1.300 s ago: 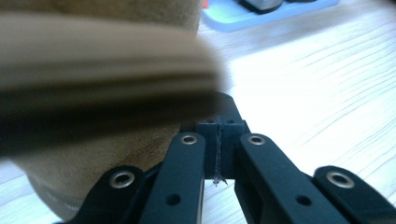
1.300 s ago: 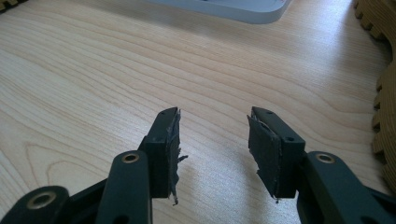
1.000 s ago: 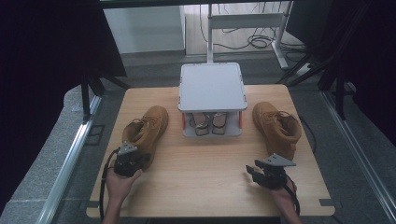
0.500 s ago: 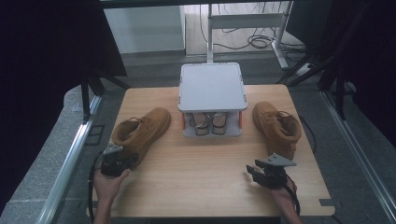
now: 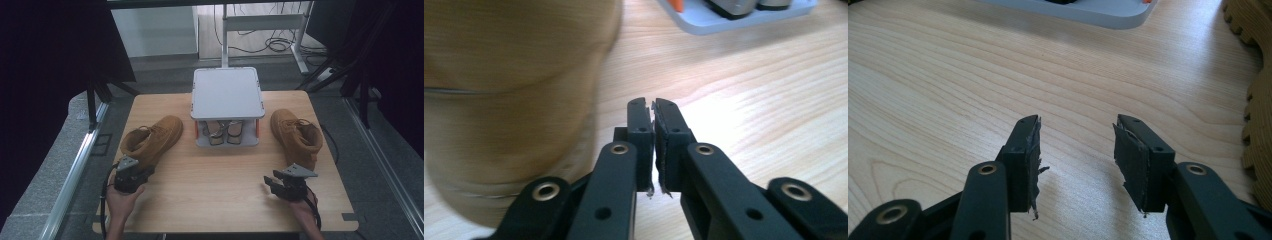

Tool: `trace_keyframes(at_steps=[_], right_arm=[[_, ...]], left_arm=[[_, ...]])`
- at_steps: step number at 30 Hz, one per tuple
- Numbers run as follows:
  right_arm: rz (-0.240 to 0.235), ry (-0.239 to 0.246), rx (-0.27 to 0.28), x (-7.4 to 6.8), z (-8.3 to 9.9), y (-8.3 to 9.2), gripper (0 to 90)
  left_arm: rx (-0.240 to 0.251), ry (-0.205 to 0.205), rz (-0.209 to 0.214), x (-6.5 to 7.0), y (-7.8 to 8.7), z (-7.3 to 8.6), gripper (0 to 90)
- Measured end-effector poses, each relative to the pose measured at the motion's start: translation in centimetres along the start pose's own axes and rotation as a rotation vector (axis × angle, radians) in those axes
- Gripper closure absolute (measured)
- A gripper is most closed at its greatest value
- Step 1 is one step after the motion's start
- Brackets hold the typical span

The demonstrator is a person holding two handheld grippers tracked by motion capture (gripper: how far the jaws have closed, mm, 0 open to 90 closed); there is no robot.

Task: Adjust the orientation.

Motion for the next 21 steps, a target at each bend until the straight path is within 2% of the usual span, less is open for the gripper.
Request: trace_keyframes(at_steps=[2, 4, 5, 6, 7, 9, 14, 16, 19, 20, 21], right_arm=[[0.001, 0.002, 0.001, 0.0, 0.0, 0.1, 53.0], [0.005, -0.001, 0.011, 0.0, -0.1, 0.3, 52.5], [0.005, -0.001, 0.011, 0.0, -0.1, 0.3, 52.5], [0.011, -0.004, 0.017, 0.1, -0.1, 0.4, 52.5], [0.020, -0.009, 0.027, 0.2, -0.1, 0.5, 52.5], [0.034, -0.007, 0.035, 0.3, 0.0, 0.6, 52.8], [0.041, -0.003, 0.059, 0.2, -0.1, 0.8, 54.1], [0.057, 0.005, 0.075, 0.1, -0.3, 1.1, 57.7], [0.094, 0.034, 0.111, 0.2, -0.6, 1.5, 73.9], [0.094, 0.034, 0.111, 0.2, -0.6, 1.5, 73.9], [0.116, 0.050, 0.123, 0.4, -0.7, 1.7, 81.0]], left_arm=[[-0.006, -0.038, 0.002, 1.0, -0.4, 0.3, 80.1], [-0.010, -0.066, 0.009, 1.8, -1.0, 0.4, 71.4], [-0.012, -0.077, 0.009, 2.1, -1.2, 0.4, 71.4], [-0.011, -0.079, 0.006, 2.4, -1.5, 0.4, 67.7], [0.005, -0.072, -0.004, 2.8, -1.8, 0.3, 58.2], [0.007, -0.068, 0.000, 2.9, -1.9, 0.3, 51.7], [-0.002, -0.065, 0.010, 3.1, -2.3, 0.3, 45.2], [-0.009, -0.066, 0.011, 3.2, -2.4, 0.3, 44.3], [-0.030, -0.070, 0.017, 3.3, -2.7, 0.5, 43.3], [-0.030, -0.070, 0.017, 3.3, -2.7, 0.5, 42.9], [-0.036, -0.076, 0.016, 3.3, -2.8, 0.6, 42.8]])
Point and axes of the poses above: each handheld gripper's, and its own axes: y roughly backward along the jaws, z roughly out of its underside, x roughly to its right, the point moved 1 cm from there along -y, roughly forward along the jaws, and after that the axes turned 6 degrees about -z, right-handed, at the moved point
